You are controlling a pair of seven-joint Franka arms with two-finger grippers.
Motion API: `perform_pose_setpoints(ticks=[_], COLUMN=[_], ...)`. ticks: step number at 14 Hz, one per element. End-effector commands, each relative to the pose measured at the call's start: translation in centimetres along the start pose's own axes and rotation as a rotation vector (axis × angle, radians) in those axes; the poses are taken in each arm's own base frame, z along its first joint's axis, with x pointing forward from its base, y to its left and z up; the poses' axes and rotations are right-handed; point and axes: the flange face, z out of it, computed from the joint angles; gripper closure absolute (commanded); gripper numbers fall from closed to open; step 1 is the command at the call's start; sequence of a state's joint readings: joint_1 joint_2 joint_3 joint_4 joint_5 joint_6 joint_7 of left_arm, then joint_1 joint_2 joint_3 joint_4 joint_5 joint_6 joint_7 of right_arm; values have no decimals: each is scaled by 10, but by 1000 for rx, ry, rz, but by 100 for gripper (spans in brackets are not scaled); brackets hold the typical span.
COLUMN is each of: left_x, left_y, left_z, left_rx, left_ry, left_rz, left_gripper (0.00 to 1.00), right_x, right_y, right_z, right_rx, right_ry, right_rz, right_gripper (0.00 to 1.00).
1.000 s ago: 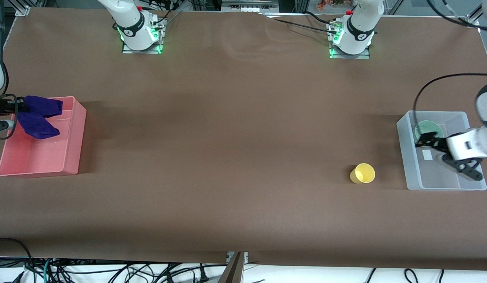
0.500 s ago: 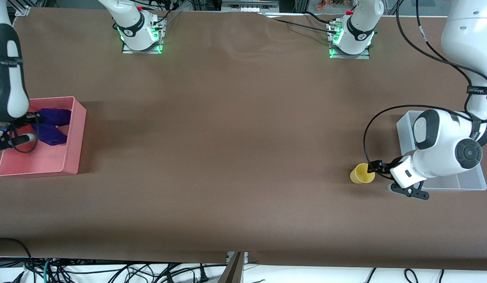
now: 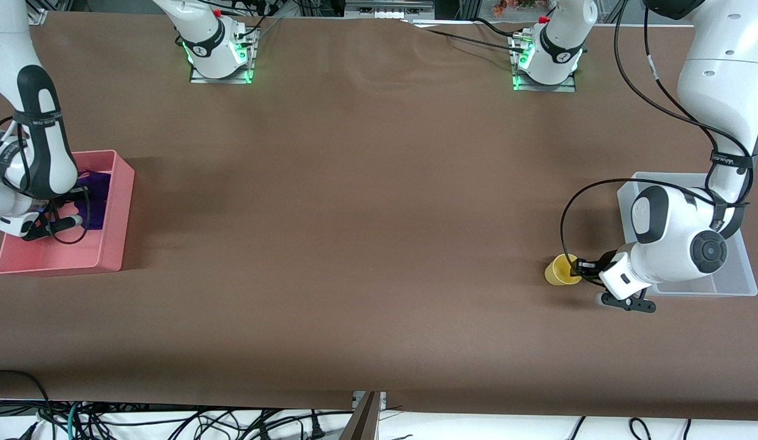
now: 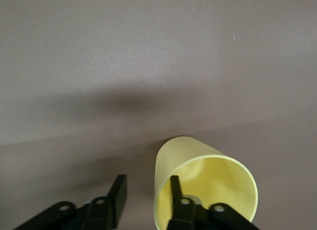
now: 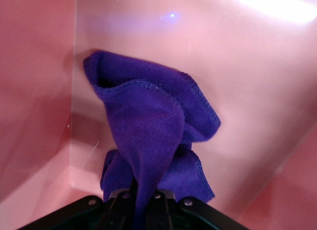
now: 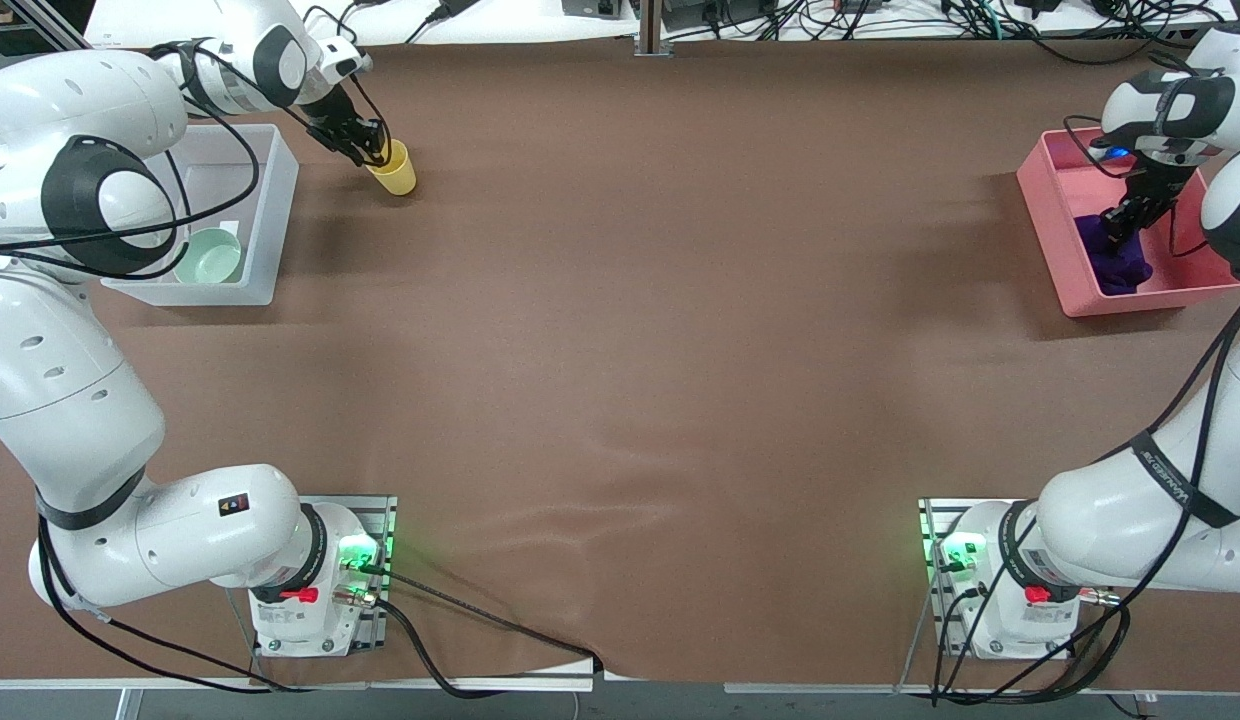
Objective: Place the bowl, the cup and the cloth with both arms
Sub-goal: 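Lift the yellow cup into the bowl while the right gripper releases the cloth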
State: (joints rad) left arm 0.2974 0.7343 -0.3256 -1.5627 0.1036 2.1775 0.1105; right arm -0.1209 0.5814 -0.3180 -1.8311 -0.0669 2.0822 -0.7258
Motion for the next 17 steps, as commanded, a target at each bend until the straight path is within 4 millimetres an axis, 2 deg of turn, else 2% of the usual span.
perform_pose_setpoints(ticks=[1, 2, 3, 4, 5, 7, 8, 11, 12, 14, 15, 17], left_x=[6, 6, 4, 2, -3, -15, -23, -63, -76, -101, -115, -137], left_y=[2, 4, 5, 7, 10, 4, -3, -62, -78, -106, -123, -157], left_z=[-7, -11, -16, -35, -54, -106, -126, -167, -174, -175, -169, -154], left_rx=[0, 0, -1, 6, 15, 33, 33, 62, 113, 127, 113, 106], left_ry=[8, 9, -10, -33, -57, -102, -142, -237, -276, -314, -335, -331], left_rz=[-12, -13, -10, -5, 3, 79, 126, 250, 295, 313, 323, 344], left_gripper=[100, 100, 100, 100, 100, 100, 100, 100, 100, 100, 100, 100], right_x=[7, 11, 14, 15, 13, 9, 5, -5, -7, -5, -2, 7], right_y=[-2, -4, -7, -8, -8, -13, -15, -14, -14, -30, -44, -85], right_z=[19, 26, 30, 29, 23, -13, -39, -106, -129, -160, -176, -218], right_rx=[22, 37, 54, 69, 75, 78, 87, 119, 125, 139, 134, 115], right_ry=[27, 30, 36, 49, 54, 76, 82, 69, 67, 64, 84, 136], right_rz=[7, 13, 22, 35, 38, 31, 34, 28, 25, -1, -12, 36], right_gripper=[100, 100, 84, 28, 0, 0, 0, 0, 0, 0, 0, 0])
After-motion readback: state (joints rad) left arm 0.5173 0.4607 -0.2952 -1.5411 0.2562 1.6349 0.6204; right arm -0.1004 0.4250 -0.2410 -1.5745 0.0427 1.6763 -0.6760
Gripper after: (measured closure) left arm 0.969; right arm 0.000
